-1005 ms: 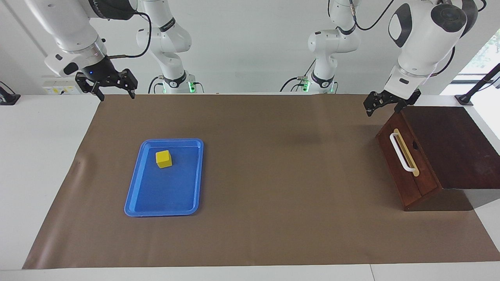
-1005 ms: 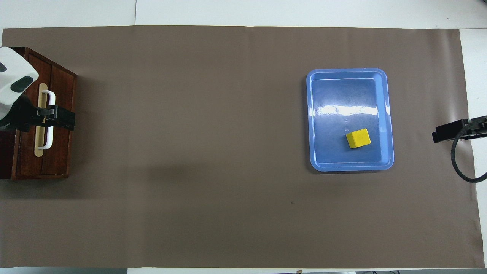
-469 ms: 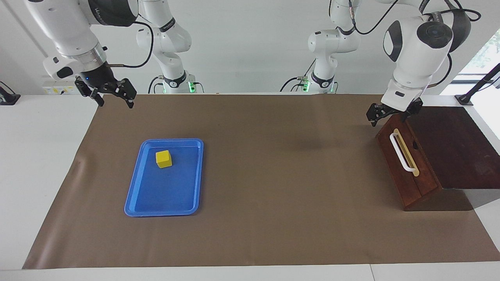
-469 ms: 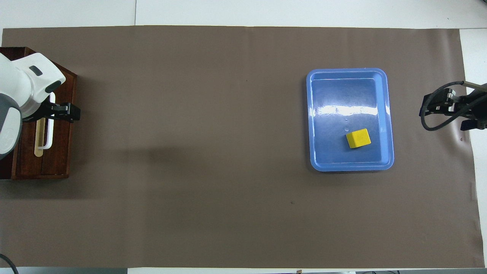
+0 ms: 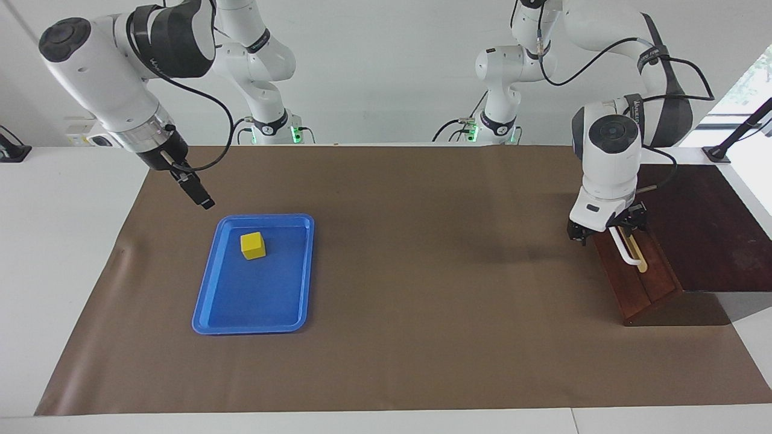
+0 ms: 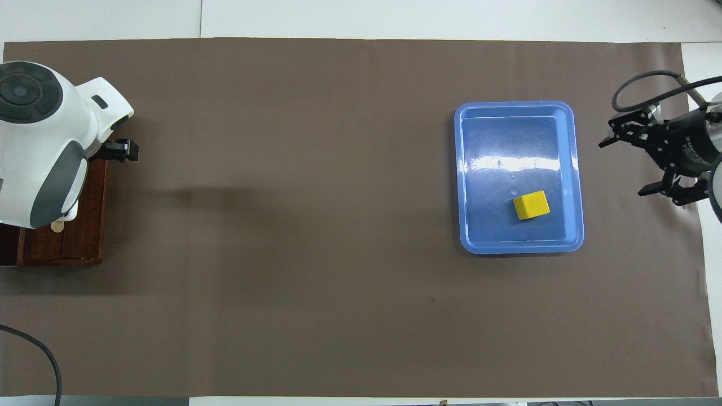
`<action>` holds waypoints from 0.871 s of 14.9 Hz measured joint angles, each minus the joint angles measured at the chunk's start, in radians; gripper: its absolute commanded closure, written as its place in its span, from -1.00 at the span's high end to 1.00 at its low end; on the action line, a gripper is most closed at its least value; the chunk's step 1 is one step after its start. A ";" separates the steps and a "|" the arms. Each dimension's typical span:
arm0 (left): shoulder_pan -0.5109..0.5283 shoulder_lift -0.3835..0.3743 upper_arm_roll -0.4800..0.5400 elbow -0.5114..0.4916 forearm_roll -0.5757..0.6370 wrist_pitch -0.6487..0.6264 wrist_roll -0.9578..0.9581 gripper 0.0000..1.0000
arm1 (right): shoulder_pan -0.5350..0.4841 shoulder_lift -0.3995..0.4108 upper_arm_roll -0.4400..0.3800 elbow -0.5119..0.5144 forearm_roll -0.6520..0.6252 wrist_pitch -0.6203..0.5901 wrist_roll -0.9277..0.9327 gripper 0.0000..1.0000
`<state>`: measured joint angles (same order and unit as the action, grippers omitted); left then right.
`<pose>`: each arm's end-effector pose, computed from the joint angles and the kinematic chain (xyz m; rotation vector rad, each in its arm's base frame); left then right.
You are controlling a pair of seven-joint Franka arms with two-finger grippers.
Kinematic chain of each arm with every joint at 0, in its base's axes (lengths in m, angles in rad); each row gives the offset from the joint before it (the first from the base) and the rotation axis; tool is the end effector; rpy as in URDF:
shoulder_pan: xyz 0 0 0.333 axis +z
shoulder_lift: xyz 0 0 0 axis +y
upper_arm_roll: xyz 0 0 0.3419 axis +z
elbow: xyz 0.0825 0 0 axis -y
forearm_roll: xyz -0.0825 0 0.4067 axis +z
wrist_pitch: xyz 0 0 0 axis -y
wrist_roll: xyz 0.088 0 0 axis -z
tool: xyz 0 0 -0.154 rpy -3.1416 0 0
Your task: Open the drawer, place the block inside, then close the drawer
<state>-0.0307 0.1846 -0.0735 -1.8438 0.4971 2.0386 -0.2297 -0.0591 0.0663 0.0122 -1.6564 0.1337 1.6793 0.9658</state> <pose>0.6414 -0.0184 0.4055 -2.7134 0.1335 -0.1146 0.6011 -0.0092 0.5323 -2.6436 1.4963 0.1491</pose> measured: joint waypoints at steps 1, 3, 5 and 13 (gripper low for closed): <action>0.000 0.000 0.017 -0.021 0.008 0.042 0.000 1.00 | -0.001 0.015 0.000 0.001 0.018 0.011 0.068 1.00; 0.001 0.001 0.045 -0.048 0.013 0.099 0.003 1.00 | -0.006 0.048 -0.001 0.002 0.069 0.022 0.191 1.00; 0.000 0.001 0.050 -0.055 0.013 0.108 0.004 1.00 | -0.019 0.076 -0.003 0.003 0.106 0.023 0.270 1.00; -0.002 0.001 0.046 -0.106 0.014 0.147 0.004 1.00 | -0.127 0.174 -0.014 -0.019 0.286 0.053 0.304 1.00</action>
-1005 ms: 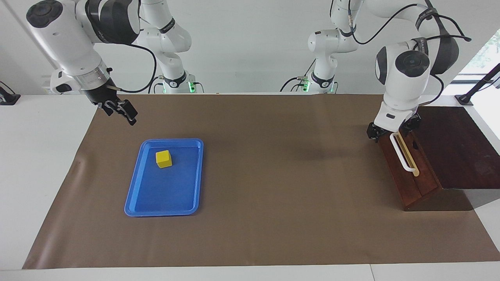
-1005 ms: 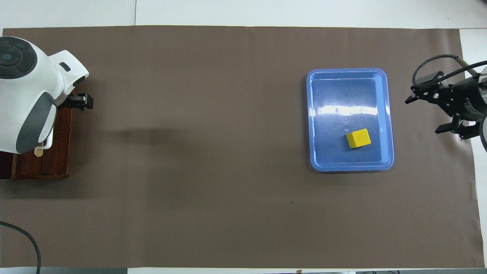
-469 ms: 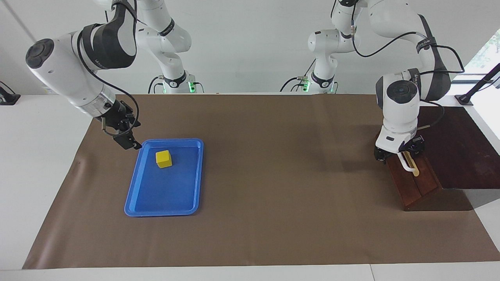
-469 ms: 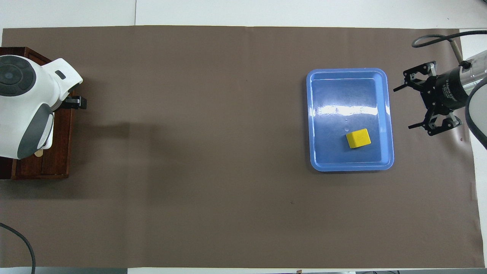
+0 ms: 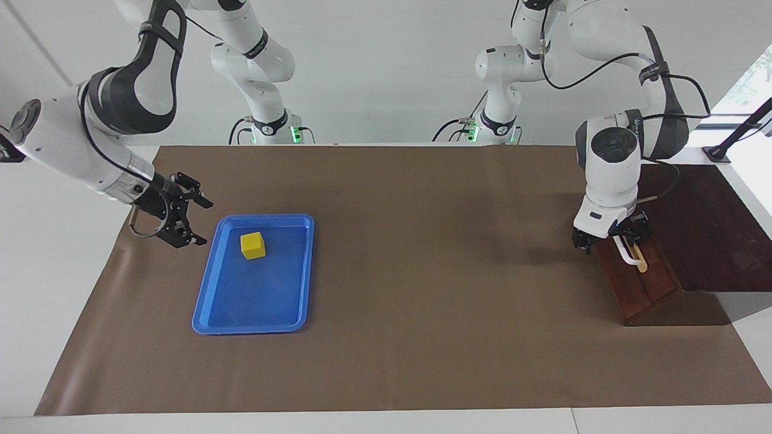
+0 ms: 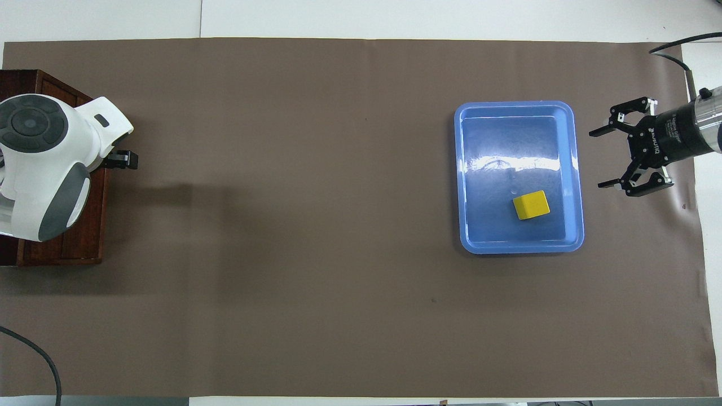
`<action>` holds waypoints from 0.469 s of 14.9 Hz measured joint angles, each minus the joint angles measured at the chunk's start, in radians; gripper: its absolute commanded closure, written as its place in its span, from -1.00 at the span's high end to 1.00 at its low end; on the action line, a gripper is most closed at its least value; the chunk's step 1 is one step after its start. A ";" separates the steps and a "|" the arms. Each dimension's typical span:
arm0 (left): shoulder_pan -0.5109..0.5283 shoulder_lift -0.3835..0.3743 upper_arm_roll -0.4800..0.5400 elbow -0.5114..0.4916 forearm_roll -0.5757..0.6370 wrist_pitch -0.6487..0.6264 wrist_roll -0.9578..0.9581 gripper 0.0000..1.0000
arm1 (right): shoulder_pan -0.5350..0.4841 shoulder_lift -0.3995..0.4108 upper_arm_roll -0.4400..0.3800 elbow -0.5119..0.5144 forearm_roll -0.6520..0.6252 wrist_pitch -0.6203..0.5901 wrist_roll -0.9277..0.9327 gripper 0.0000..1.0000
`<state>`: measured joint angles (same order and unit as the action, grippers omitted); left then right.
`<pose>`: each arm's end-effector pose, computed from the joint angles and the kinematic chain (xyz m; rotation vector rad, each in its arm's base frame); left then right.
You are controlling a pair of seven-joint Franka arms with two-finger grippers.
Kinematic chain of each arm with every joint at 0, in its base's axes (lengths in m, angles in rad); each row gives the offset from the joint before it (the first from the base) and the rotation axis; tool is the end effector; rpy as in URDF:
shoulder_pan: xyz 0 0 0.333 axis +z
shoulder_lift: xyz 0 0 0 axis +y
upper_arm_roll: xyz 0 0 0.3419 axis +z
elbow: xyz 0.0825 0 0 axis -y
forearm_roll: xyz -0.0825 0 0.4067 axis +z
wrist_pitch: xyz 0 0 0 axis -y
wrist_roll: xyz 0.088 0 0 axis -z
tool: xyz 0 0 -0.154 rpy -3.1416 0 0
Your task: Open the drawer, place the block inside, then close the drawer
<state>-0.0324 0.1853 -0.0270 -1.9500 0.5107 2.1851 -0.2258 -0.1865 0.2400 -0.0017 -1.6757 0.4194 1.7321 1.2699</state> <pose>0.6336 -0.0004 0.3645 -2.7257 0.1653 -0.1499 0.6338 -0.0635 0.4294 -2.0138 2.0022 0.5256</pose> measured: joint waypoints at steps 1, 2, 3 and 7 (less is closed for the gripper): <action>0.000 0.000 0.000 -0.005 0.000 0.005 0.000 1.00 | 0.000 0.006 0.001 -0.011 0.012 0.011 -0.005 1.00; 0.000 0.000 0.000 -0.008 0.000 0.011 0.000 1.00 | -0.001 0.015 0.001 -0.019 0.030 0.016 -0.023 1.00; 0.000 0.000 0.000 -0.010 0.000 0.016 0.000 1.00 | -0.005 0.026 0.001 -0.026 0.044 0.016 -0.057 1.00; -0.001 0.000 -0.001 -0.012 0.001 0.024 0.000 1.00 | -0.041 0.091 0.000 -0.052 0.118 0.016 -0.220 1.00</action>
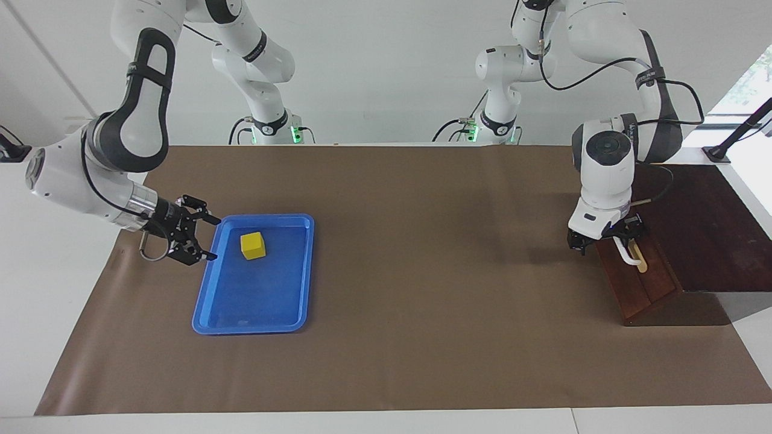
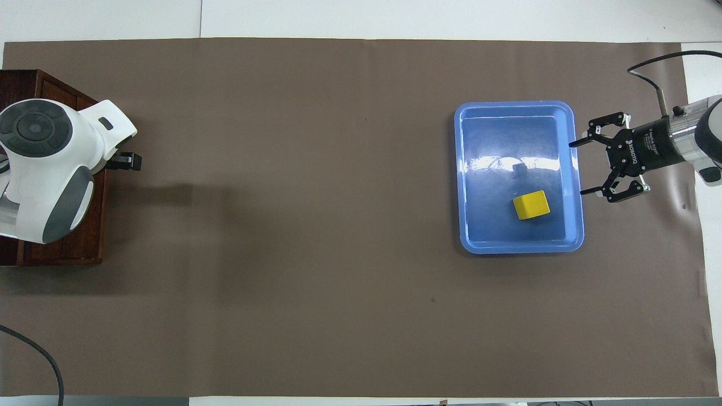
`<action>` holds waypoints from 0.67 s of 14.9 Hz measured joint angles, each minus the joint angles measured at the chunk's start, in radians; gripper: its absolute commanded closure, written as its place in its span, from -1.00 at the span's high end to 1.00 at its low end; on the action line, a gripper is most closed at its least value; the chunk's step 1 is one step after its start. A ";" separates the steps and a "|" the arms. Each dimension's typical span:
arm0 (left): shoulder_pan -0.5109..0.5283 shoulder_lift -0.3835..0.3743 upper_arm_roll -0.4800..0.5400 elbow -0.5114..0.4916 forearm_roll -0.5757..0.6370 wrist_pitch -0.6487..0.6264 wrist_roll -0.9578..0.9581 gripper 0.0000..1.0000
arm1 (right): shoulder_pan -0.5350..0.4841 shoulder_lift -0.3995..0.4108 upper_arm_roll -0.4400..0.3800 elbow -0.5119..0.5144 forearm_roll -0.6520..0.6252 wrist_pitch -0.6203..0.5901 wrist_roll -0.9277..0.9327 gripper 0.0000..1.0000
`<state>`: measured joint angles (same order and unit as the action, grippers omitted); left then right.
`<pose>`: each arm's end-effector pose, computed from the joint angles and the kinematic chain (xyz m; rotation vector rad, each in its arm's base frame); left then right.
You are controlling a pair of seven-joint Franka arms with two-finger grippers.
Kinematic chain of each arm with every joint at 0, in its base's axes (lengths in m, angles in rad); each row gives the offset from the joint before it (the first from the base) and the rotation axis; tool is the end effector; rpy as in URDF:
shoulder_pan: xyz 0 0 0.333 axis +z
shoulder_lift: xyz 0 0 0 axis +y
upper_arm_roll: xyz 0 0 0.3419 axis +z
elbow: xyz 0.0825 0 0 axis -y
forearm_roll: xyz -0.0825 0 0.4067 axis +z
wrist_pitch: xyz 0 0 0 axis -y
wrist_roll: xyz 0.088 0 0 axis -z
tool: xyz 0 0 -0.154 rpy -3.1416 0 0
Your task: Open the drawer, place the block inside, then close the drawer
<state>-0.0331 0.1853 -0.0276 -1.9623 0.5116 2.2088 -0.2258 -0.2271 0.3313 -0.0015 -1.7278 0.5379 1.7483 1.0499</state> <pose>0.6332 -0.0031 0.3604 -2.7303 0.1785 -0.1649 0.6321 -0.0755 0.3549 -2.0242 1.8121 0.6731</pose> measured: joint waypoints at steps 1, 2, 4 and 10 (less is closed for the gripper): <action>0.000 0.000 0.000 0.000 0.000 0.002 0.000 1.00 | -0.004 0.016 0.000 -0.006 0.012 0.000 -0.031 1.00; -0.001 0.000 -0.001 0.000 0.000 0.003 0.000 1.00 | -0.006 0.030 0.000 -0.012 0.021 0.000 -0.055 1.00; -0.003 0.000 -0.005 -0.001 0.000 0.006 0.000 1.00 | -0.006 0.044 0.001 -0.032 0.028 0.000 -0.096 1.00; -0.049 0.000 -0.015 -0.001 -0.008 0.005 -0.066 1.00 | -0.006 0.043 0.002 -0.092 0.028 0.007 -0.182 1.00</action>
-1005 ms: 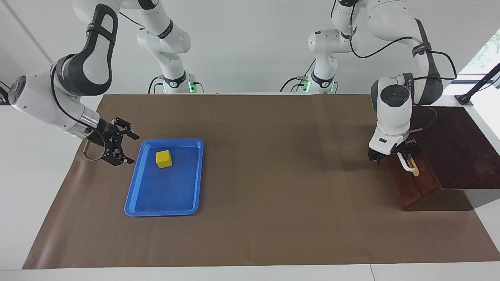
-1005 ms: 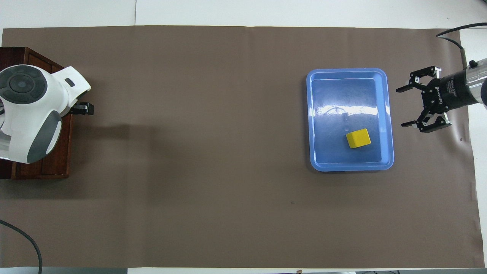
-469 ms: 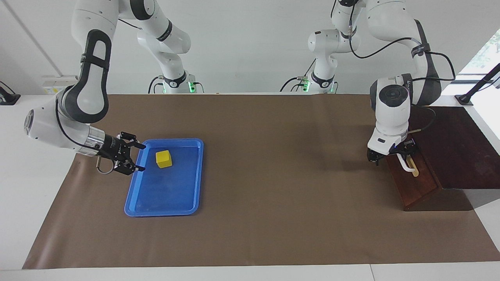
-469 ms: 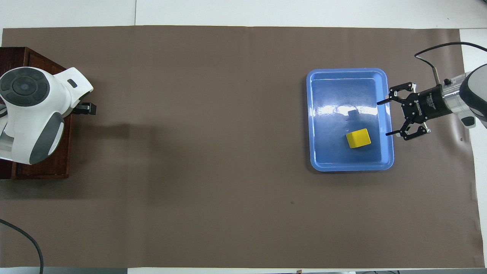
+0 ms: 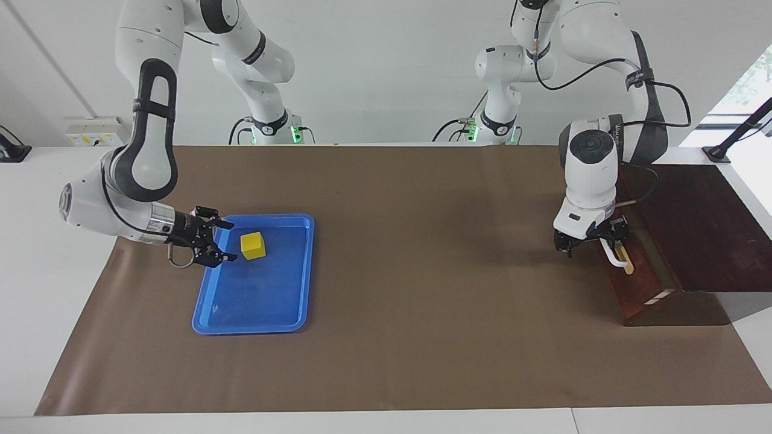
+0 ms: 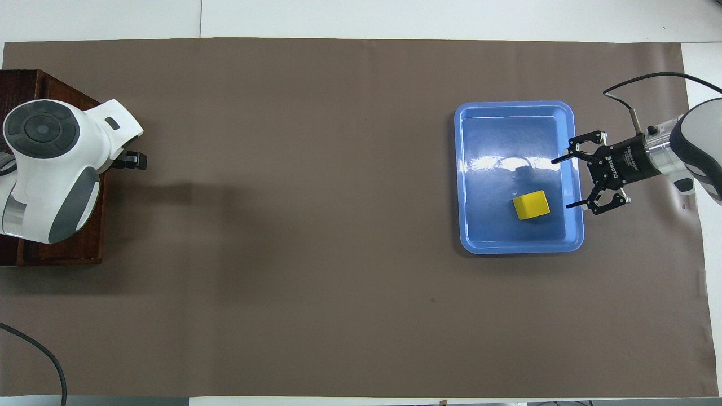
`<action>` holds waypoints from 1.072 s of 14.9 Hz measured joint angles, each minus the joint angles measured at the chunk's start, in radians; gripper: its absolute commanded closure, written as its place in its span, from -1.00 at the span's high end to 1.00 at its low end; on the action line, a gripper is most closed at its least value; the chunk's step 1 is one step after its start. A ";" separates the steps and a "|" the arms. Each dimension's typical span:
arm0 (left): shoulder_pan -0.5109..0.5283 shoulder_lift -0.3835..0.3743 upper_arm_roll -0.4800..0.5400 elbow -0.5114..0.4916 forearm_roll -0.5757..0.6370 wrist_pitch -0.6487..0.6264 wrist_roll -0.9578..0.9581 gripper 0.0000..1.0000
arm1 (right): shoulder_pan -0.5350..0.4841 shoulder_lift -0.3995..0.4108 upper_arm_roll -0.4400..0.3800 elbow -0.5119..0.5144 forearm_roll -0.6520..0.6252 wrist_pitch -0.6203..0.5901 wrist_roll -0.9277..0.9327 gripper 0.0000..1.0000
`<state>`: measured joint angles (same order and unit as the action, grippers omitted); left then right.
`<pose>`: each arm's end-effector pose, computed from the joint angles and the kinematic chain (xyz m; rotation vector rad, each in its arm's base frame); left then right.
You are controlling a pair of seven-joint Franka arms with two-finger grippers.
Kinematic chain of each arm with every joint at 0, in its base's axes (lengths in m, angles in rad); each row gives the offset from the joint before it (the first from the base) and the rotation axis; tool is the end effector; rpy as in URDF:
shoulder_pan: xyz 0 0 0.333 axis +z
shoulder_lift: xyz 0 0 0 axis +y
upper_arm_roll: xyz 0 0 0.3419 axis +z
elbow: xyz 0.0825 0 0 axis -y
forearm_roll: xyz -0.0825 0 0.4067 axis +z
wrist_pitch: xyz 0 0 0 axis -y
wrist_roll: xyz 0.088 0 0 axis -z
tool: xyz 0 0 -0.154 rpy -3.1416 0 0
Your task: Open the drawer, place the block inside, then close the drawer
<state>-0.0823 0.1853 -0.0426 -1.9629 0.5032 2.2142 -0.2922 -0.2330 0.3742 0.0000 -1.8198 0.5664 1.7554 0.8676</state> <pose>0.6320 -0.0444 0.3603 -2.7480 0.1708 -0.2060 0.6071 -0.0695 0.2911 -2.0962 1.6503 0.7878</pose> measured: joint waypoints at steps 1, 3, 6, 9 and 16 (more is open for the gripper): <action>-0.002 0.000 -0.005 0.000 -0.006 -0.001 -0.009 1.00 | 0.000 0.000 0.000 -0.007 0.000 0.011 -0.001 1.00; -0.002 -0.002 -0.022 0.004 -0.033 -0.003 -0.028 1.00 | 0.000 -0.001 0.001 -0.025 0.000 0.032 -0.019 1.00; -0.003 -0.003 -0.058 0.007 -0.058 -0.010 -0.070 1.00 | 0.000 -0.001 0.001 -0.047 0.005 0.044 -0.044 1.00; -0.003 -0.003 -0.097 0.006 -0.064 -0.019 -0.136 1.00 | 0.001 -0.001 0.001 -0.076 0.021 0.093 -0.056 1.00; -0.003 -0.002 -0.129 0.006 -0.089 -0.034 -0.172 1.00 | 0.009 -0.002 0.007 -0.125 0.043 0.157 -0.079 1.00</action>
<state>-0.0853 0.1831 -0.1719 -1.9569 0.4143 2.1799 -0.4643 -0.2243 0.3727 0.0067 -1.9449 0.6099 1.9122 0.7891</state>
